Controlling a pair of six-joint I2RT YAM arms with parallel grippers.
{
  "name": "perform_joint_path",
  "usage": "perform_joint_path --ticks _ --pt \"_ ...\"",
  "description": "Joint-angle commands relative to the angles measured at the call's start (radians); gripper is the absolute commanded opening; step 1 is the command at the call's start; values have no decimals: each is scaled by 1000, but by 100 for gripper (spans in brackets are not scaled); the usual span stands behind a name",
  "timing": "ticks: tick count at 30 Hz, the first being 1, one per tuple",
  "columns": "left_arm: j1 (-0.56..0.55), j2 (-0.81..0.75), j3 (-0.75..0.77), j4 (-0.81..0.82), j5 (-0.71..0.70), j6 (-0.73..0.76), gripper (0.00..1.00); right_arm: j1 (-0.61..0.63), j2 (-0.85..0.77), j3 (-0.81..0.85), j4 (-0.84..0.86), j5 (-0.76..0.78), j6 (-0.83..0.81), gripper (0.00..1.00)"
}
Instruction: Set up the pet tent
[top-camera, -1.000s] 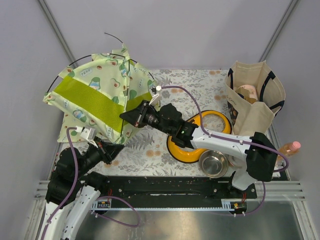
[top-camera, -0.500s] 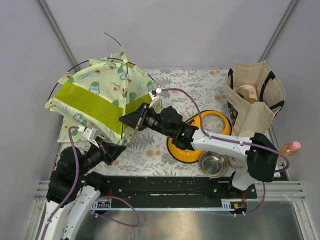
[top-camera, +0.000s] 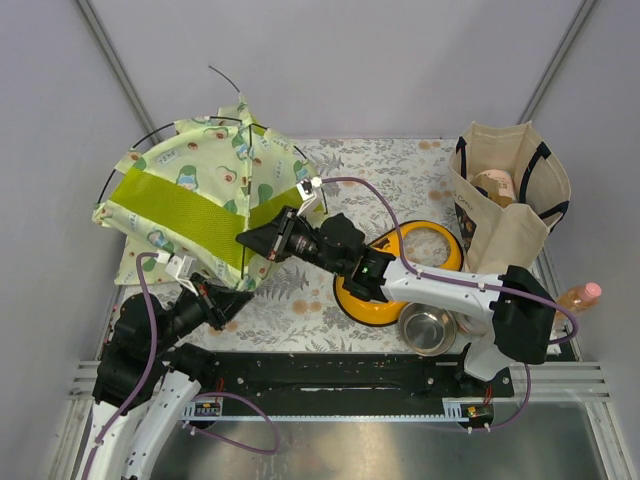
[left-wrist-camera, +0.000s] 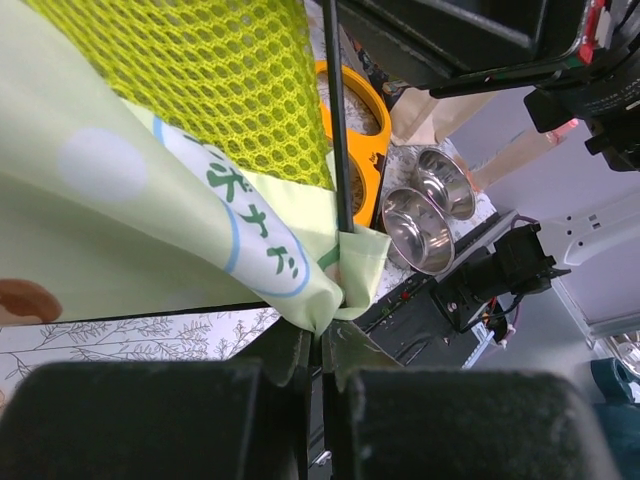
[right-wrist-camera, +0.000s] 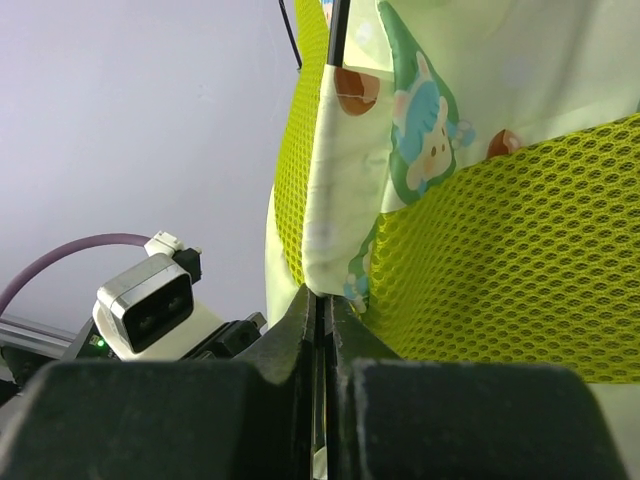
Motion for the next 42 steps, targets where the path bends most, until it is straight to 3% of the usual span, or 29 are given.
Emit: perform_joint_path --ticks 1,6,11,13,19,25,29,31,36,39,42 --pt "-9 -3 18 72 150 -15 0 -10 48 40 3 166 -73 0" --pt "-9 -30 38 35 193 26 15 -8 54 56 -3 186 -105 0" --pt "-9 -72 70 15 100 35 52 -10 40 25 15 139 -113 0" --pt "-7 -89 83 6 31 32 62 -10 40 1 26 111 -120 0" --pt "-7 -133 112 3 -107 6 76 -10 69 -48 28 30 -186 0" --pt "-7 -121 118 32 -192 -23 82 -4 112 -61 -63 8 -295 0" --pt "-9 -90 123 32 -275 -23 83 -1 114 -102 -179 77 -398 1" --pt "-9 -67 136 14 -330 -26 84 -2 97 -131 -230 126 -442 9" --pt "-9 -15 181 -28 -518 -18 84 -2 -11 -205 -319 177 -499 47" --pt "-9 23 204 -25 -557 11 84 -2 -97 -205 -394 191 -524 68" --pt "-9 66 219 -11 -586 41 84 -2 -160 -170 -446 226 -556 78"
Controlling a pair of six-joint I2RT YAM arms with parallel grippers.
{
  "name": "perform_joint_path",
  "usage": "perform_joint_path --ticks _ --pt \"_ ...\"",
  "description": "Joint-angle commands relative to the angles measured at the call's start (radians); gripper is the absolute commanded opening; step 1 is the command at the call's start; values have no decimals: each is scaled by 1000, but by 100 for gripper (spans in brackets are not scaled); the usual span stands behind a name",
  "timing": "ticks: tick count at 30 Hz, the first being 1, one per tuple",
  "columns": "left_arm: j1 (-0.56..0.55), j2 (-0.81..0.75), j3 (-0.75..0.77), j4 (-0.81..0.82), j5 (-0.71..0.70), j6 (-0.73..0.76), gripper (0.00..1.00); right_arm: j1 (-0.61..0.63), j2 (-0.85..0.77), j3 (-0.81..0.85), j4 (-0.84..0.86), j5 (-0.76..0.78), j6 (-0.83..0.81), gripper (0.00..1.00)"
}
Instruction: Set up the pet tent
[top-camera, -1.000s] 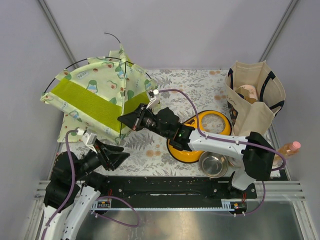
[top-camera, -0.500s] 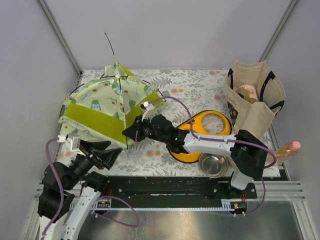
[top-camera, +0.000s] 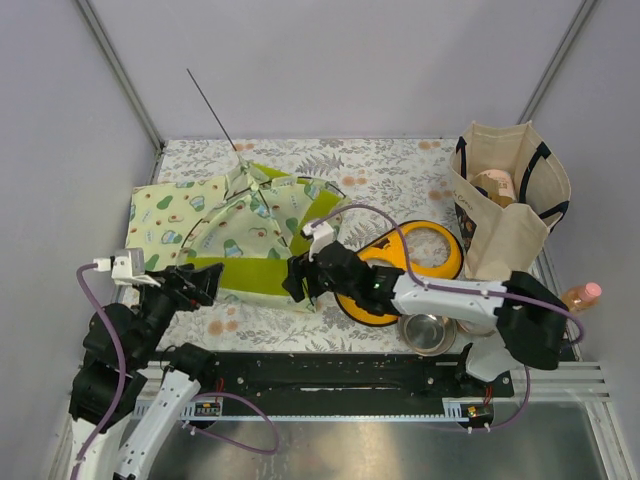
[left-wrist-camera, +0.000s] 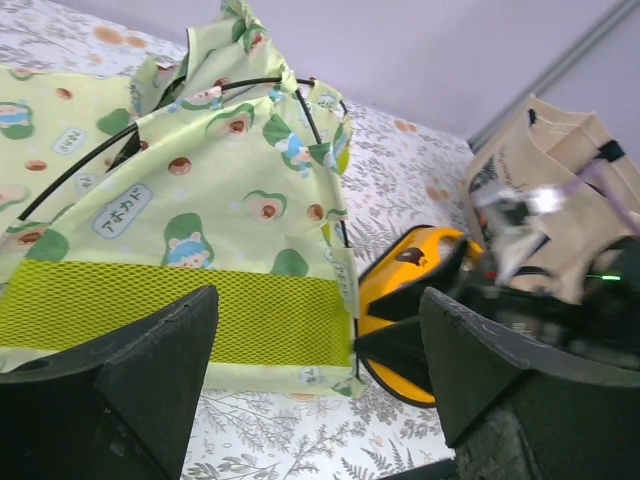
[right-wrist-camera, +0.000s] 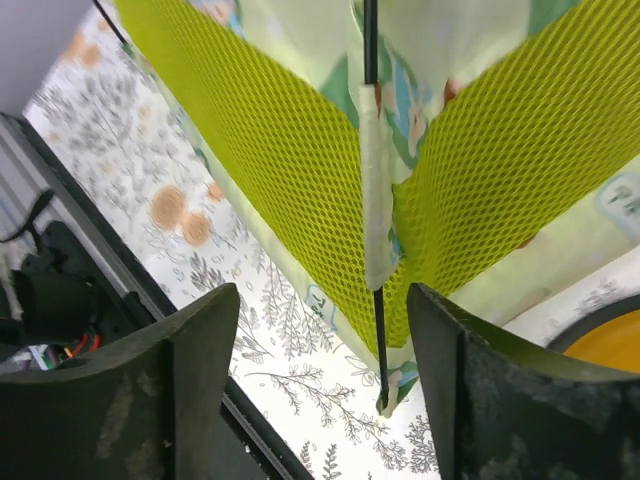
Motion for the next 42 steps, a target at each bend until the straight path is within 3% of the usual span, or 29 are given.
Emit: perform_joint_path --ticks 1,8,14,17,23,27,35,42 --pt "-2 70 51 37 -115 57 84 -7 -144 77 -60 102 -90 79" --pt "-2 149 63 98 -186 147 85 -13 -28 292 -111 223 -272 81" --pt "-1 188 60 129 -220 209 86 -76 150 481 -157 185 -320 77" --pt "-2 199 62 132 -229 234 87 -105 244 571 -192 174 -345 66" --pt "-2 219 66 137 -231 248 88 -117 318 641 -226 74 -417 35" --pt "-2 215 74 132 -232 262 88 -120 298 627 -224 71 -449 1" --pt "-1 202 151 78 -191 288 89 -154 195 614 -168 34 -613 0" --pt "-2 212 250 -14 -27 334 90 -255 131 596 -97 -247 -800 0"
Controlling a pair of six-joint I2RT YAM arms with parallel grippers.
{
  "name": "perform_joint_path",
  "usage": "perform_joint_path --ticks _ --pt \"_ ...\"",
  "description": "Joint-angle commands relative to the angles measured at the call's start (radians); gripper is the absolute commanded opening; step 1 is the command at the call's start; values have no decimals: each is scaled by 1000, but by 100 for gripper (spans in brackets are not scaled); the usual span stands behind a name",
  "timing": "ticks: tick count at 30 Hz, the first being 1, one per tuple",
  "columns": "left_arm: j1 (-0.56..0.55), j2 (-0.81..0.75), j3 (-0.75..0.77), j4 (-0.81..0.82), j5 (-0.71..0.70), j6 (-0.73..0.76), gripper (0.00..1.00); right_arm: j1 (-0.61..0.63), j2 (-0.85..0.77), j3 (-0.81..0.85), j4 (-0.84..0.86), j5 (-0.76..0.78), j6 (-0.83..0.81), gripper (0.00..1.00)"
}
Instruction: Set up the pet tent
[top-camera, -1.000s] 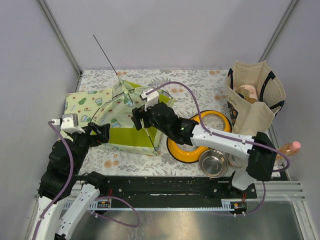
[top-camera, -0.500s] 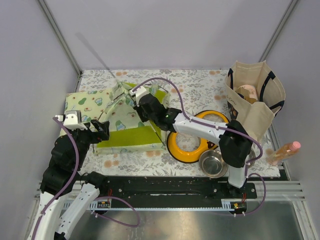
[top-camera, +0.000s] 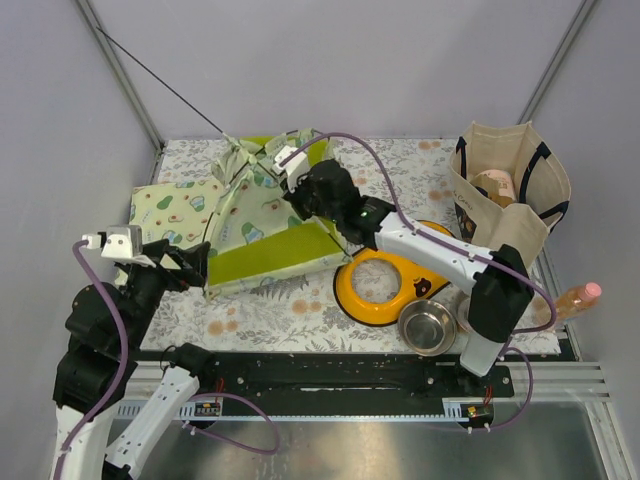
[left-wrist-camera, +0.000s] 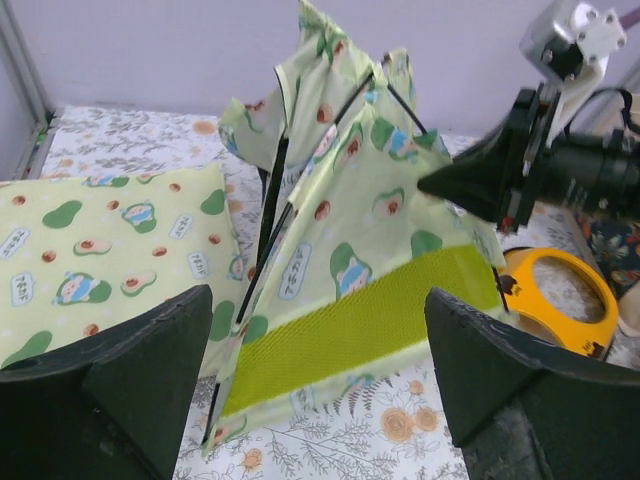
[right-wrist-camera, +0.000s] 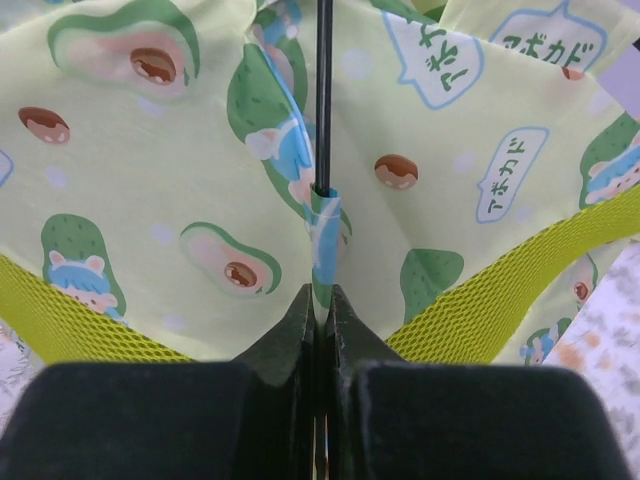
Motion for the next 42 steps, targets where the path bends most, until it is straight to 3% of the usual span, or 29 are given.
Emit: perform_joint_path --ticks 1,10,15,16,17,19,20,25,31,35,42 --pt "-1 3 74 -52 121 49 90 -72 -74 12 120 -242 -196 0" --pt "-1 0 94 -97 154 19 91 -201 113 176 -116 -583 -488 0" --pt "-2 19 89 -98 171 -4 92 -255 202 268 -153 -645 -491 2" --pt "-2 20 88 -97 172 -8 92 -256 213 275 -146 -617 -491 8" --pt "-2 23 86 -97 172 -9 92 -256 214 277 -129 -577 -468 20" --pt "-2 23 82 -97 166 -8 92 -258 208 263 -77 -507 -410 54" --pt "-1 22 78 -97 160 -6 92 -256 196 247 -55 -481 -390 65" --pt "-1 12 80 -98 141 -8 92 -256 87 179 -12 -419 -245 99" --pt "-2 -12 98 -117 103 -3 92 -252 -94 122 -58 -272 178 100" --pt "-2 -30 108 -143 76 -15 92 -181 -201 27 -67 -156 429 100" --pt "-1 -78 98 -184 69 -57 92 72 -206 18 -138 200 501 100"
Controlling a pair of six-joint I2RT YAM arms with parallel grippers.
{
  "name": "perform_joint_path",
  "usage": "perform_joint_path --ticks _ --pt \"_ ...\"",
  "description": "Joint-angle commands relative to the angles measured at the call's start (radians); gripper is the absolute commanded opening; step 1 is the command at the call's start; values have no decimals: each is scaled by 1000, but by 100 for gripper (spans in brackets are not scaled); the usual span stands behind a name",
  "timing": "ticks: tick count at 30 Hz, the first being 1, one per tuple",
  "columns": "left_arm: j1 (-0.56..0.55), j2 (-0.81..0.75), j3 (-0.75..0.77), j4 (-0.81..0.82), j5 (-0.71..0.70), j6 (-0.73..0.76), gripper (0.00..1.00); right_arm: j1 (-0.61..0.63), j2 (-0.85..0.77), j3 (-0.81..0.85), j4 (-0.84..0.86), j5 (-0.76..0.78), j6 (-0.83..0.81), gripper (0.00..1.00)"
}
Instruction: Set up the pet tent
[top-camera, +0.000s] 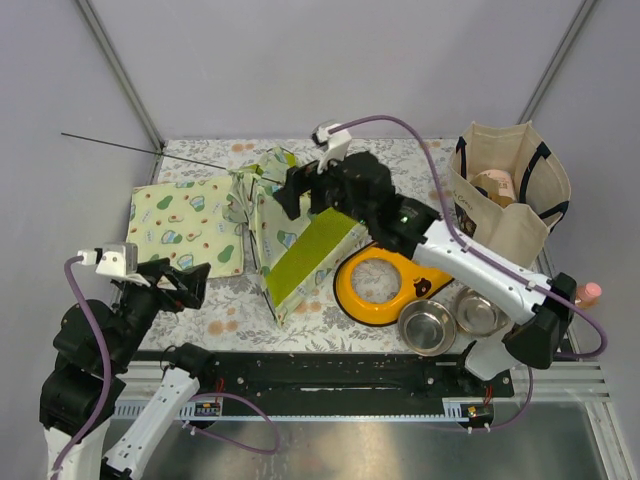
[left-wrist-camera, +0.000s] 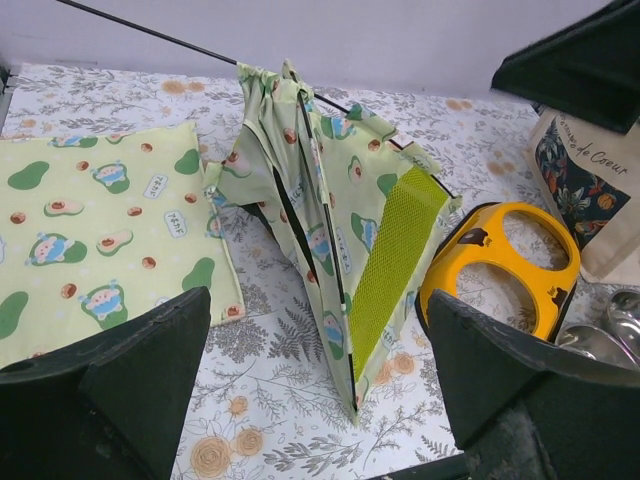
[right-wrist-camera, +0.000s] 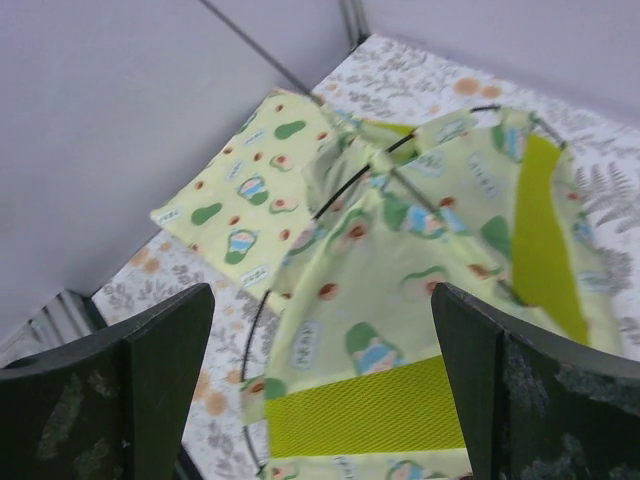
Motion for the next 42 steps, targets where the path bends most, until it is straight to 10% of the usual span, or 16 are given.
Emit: perform_joint_path --ticks 1,9,26,37,42 --pt "-2 -40 20 -6 -26 -40 92 152 65 18 -72 290 106 100" --pt "-2 -80 -1 -45 -51 -58 92 288 295 229 -150 600 112 81" --pt "-2 -84 -29 -62 -75 -46 93 302 610 548 -276 686 52 59" --pt "-2 -94 -32 -65 -83 -35 93 305 674 703 -360 712 48 1" --pt "-2 -94 -14 -78 -81 -31 93 305 641 776 -348 702 -35 0"
